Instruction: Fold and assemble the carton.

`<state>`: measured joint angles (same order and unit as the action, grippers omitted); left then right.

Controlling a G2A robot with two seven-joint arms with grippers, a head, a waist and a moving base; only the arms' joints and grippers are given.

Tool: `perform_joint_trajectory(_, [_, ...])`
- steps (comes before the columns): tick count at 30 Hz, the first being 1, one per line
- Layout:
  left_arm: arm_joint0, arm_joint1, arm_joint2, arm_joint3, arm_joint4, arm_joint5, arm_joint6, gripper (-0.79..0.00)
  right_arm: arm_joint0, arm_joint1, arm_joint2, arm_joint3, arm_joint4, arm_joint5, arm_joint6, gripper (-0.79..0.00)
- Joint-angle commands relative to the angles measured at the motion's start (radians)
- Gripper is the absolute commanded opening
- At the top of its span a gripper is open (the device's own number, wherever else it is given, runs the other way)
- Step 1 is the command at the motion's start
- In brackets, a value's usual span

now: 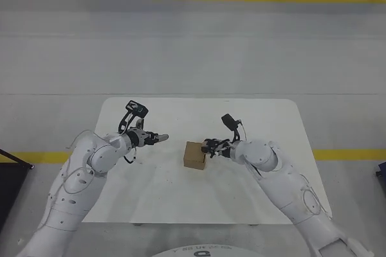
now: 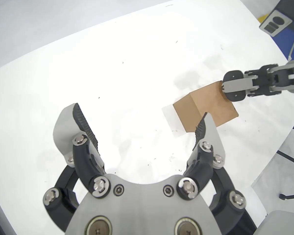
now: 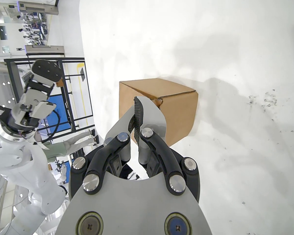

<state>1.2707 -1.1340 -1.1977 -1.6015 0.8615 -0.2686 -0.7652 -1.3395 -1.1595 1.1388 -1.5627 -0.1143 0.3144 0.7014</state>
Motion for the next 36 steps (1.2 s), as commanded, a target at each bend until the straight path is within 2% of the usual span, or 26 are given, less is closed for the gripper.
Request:
perform_joint_trajectory(1, [0.0, 0.0, 0.0, 0.0, 0.0, 0.0, 0.0, 0.0, -0.032, 0.01, 0.076, -0.007, 0.05, -0.038, -0.002, -0.782])
perform_joint_trajectory(4, [0.0, 0.0, 0.0, 0.0, 0.0, 0.0, 0.0, 0.0, -0.087, 0.028, 0.203, -0.006, 0.143, -0.121, 0.032, -0.696])
perform_joint_trajectory(5, [0.0, 0.0, 0.0, 0.0, 0.0, 0.0, 0.0, 0.0, -0.107, 0.034, 0.247, -0.003, 0.172, -0.15, 0.041, -0.619])
perform_joint_trajectory(6, [0.0, 0.0, 0.0, 0.0, 0.0, 0.0, 0.0, 0.0, -0.127, 0.039, 0.29, 0.002, 0.205, -0.176, 0.049, -0.499])
perform_joint_trajectory(7, [0.0, 0.0, 0.0, 0.0, 0.0, 0.0, 0.0, 0.0, -0.143, 0.044, 0.332, 0.01, 0.242, -0.198, 0.059, -0.215])
perform_joint_trajectory(8, [0.0, 0.0, 0.0, 0.0, 0.0, 0.0, 0.0, 0.0, -0.154, 0.048, 0.369, 0.02, 0.266, -0.215, 0.074, 0.0])
perform_joint_trajectory(10, [0.0, 0.0, 0.0, 0.0, 0.0, 0.0, 0.0, 0.0, -0.157, 0.05, 0.377, 0.022, 0.269, -0.22, 0.081, 0.0])
perform_joint_trajectory(11, [0.0, 0.0, 0.0, 0.0, 0.0, 0.0, 0.0, 0.0, -0.158, 0.05, 0.377, 0.022, 0.269, -0.221, 0.08, -0.433])
perform_joint_trajectory(12, [0.0, 0.0, 0.0, 0.0, 0.0, 0.0, 0.0, 0.0, -0.158, 0.05, 0.383, 0.023, 0.272, -0.222, 0.082, -0.36])
perform_joint_trajectory(15, [0.0, 0.0, 0.0, 0.0, 0.0, 0.0, 0.0, 0.0, -0.157, 0.05, 0.377, 0.022, 0.269, -0.22, 0.081, -0.208])
perform_joint_trajectory(18, [0.0, 0.0, 0.0, 0.0, 0.0, 0.0, 0.0, 0.0, -0.157, 0.05, 0.377, 0.022, 0.269, -0.22, 0.081, -0.089])
perform_joint_trajectory(21, [0.0, 0.0, 0.0, 0.0, 0.0, 0.0, 0.0, 0.0, -0.157, 0.05, 0.377, 0.022, 0.269, -0.22, 0.081, -0.023])
perform_joint_trajectory(24, [0.0, 0.0, 0.0, 0.0, 0.0, 0.0, 0.0, 0.0, -0.157, 0.05, 0.377, 0.022, 0.269, -0.22, 0.081, -0.001])
perform_joint_trajectory(36, [0.0, 0.0, 0.0, 0.0, 0.0, 0.0, 0.0, 0.0, -0.157, 0.05, 0.377, 0.022, 0.269, -0.22, 0.081, 0.0])
